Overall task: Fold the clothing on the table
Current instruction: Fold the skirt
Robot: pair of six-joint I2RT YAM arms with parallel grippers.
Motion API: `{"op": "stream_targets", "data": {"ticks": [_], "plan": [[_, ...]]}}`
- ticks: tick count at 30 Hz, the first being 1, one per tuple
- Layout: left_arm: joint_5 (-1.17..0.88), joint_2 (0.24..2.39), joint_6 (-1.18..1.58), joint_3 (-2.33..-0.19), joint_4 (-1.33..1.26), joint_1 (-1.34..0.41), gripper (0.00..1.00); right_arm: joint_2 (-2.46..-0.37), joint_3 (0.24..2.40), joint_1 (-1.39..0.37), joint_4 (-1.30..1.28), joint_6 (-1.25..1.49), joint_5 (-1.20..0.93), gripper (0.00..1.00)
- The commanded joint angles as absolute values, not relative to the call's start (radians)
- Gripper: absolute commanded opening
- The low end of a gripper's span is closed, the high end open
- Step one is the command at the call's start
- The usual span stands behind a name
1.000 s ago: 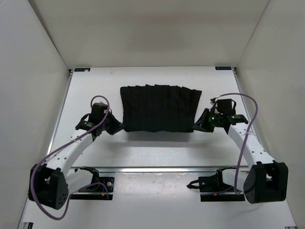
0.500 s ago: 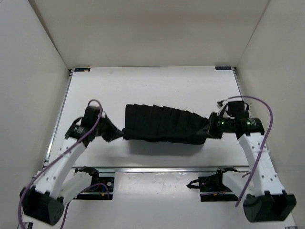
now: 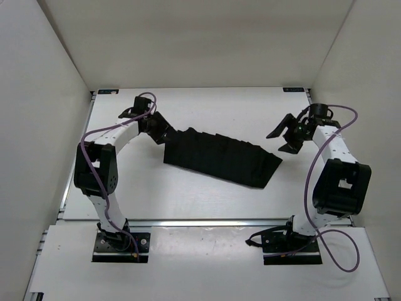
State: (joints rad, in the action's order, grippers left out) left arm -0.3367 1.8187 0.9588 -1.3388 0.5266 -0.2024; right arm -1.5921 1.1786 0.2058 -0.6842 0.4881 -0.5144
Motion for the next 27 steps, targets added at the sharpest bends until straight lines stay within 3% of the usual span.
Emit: {"op": "stream_targets", "data": {"ticks": [1,10,12,17,19,20,21,23,25,26,27], "plan": [[-0.364,1.763,0.919,-1.319,0.481,-0.147,0.59,-1.507,1.218,0.195,-0.661,0.453,-0.414,0.72],[-0.088,1.732,0.743,-1.184,0.621,-0.149,0.62,-1.245,0.763,0.155,-0.605,0.567,-0.374,0.76],[-0.063,1.746,0.749,-1.143,0.589,-0.173,0.62,-1.181,0.671,0.141,-0.592,0.619,-0.373,0.72],[-0.055,1.784,0.816,-1.1,0.513,-0.23,0.62,-1.153,0.562,0.129,-0.531,0.686,-0.351,0.76],[-0.051,1.795,0.851,-1.082,0.482,-0.245,0.59,-1.178,0.539,0.133,-0.496,0.699,-0.354,0.76],[-0.06,1.798,0.867,-1.072,0.45,-0.253,0.53,-1.196,0.534,0.129,-0.467,0.707,-0.348,0.74],[-0.067,1.795,0.883,-1.048,0.411,-0.252,0.41,-1.216,0.525,0.13,-0.444,0.718,-0.347,0.71],[-0.087,1.792,0.906,-0.994,0.342,-0.264,0.02,-1.278,0.541,0.136,-0.385,0.721,-0.363,0.61],[-0.109,1.775,0.93,-0.953,0.307,-0.271,0.0,-1.322,0.56,0.162,-0.35,0.71,-0.412,0.41],[-0.124,1.763,0.937,-0.928,0.295,-0.287,0.0,-1.336,0.555,0.173,-0.344,0.7,-0.441,0.04],[-0.115,1.734,0.943,-0.902,0.291,-0.302,0.0,-1.362,0.595,0.193,-0.354,0.672,-0.445,0.0]]}}
